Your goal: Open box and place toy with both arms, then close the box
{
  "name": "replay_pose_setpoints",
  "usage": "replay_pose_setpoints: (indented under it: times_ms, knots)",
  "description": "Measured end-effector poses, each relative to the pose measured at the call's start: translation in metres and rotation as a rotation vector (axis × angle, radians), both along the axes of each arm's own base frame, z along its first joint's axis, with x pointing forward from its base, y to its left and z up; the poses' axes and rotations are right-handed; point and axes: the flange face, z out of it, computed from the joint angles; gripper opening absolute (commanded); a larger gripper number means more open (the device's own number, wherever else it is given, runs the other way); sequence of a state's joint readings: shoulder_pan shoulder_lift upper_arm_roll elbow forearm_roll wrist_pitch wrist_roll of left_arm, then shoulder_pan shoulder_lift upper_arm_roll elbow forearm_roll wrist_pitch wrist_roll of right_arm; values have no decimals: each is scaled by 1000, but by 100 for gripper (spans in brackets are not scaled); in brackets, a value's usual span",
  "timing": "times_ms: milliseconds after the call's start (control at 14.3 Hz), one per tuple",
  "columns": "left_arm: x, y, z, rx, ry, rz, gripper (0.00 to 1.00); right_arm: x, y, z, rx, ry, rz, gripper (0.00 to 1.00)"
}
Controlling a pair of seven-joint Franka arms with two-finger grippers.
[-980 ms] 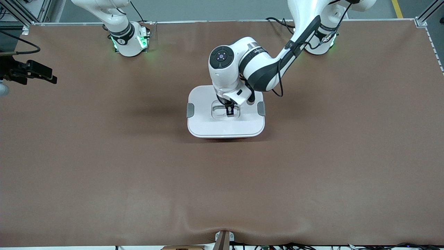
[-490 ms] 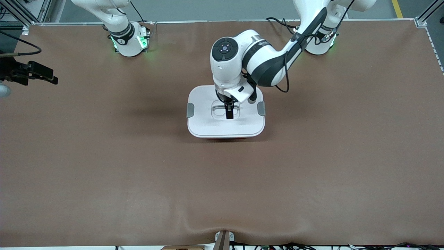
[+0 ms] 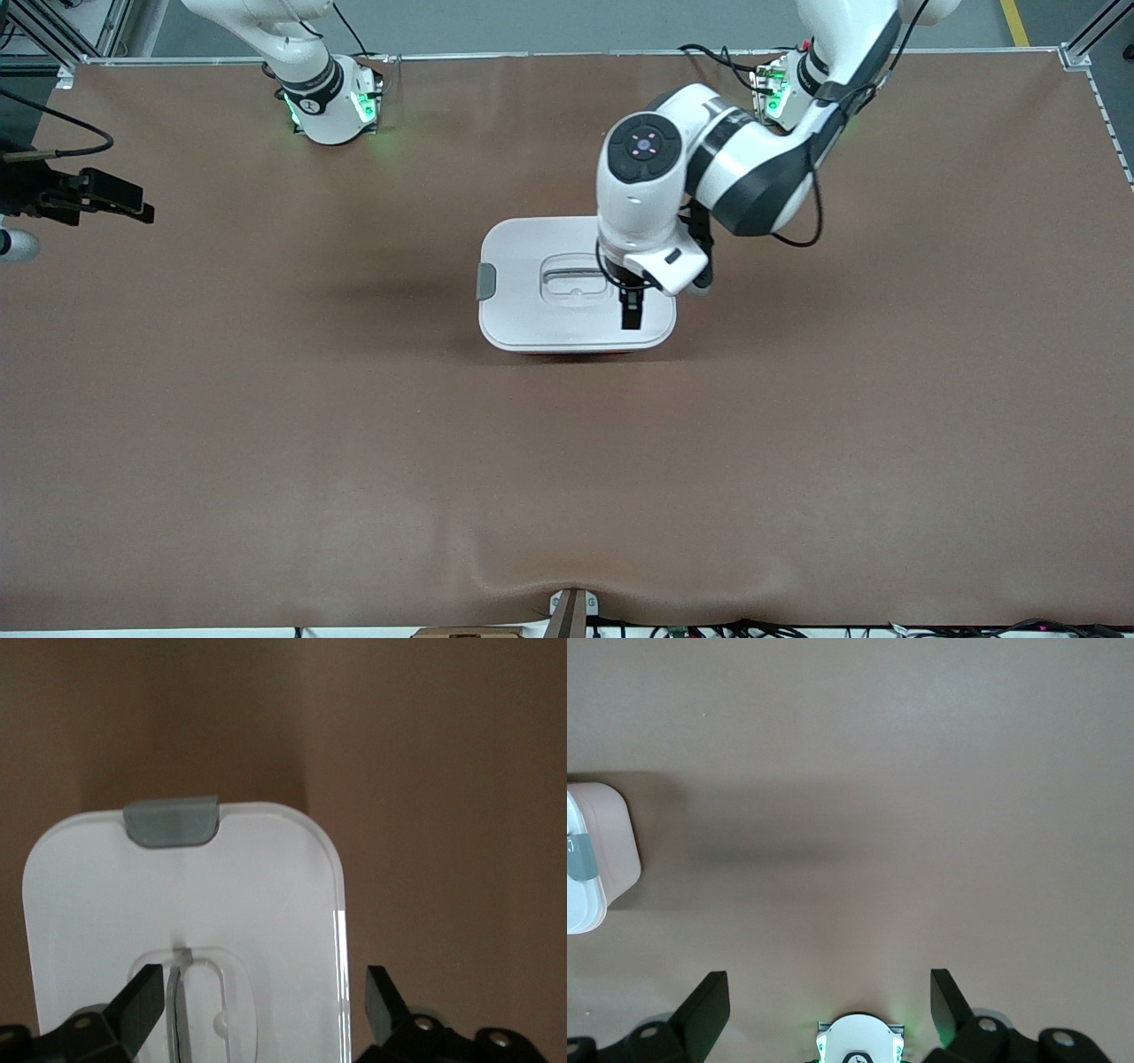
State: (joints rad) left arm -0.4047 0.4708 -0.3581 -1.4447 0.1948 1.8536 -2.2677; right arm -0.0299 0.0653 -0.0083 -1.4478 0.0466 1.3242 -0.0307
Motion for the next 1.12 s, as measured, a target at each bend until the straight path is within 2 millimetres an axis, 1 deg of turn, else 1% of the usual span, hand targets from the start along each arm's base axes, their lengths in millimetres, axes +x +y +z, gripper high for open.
replay_pose_setpoints:
  times_ms: [140,210,560,840,1120]
  knots:
    - [13,25,12,10,6,-73,100,0,-1,8,-1,-17,-2,100]
    - [17,33,16,12,6,-107,100,0,-2,11,-1,-24,-4,100]
    - [30,57,30,12,-5,-282,100,3,-7,22,-35,-68,-9,100]
    - [45,90,32,28,33,-428,100,3,-7,24,-36,-75,-9,100]
    - [57,117,30,35,68,-550,100,3,-6,24,-36,-77,-9,100]
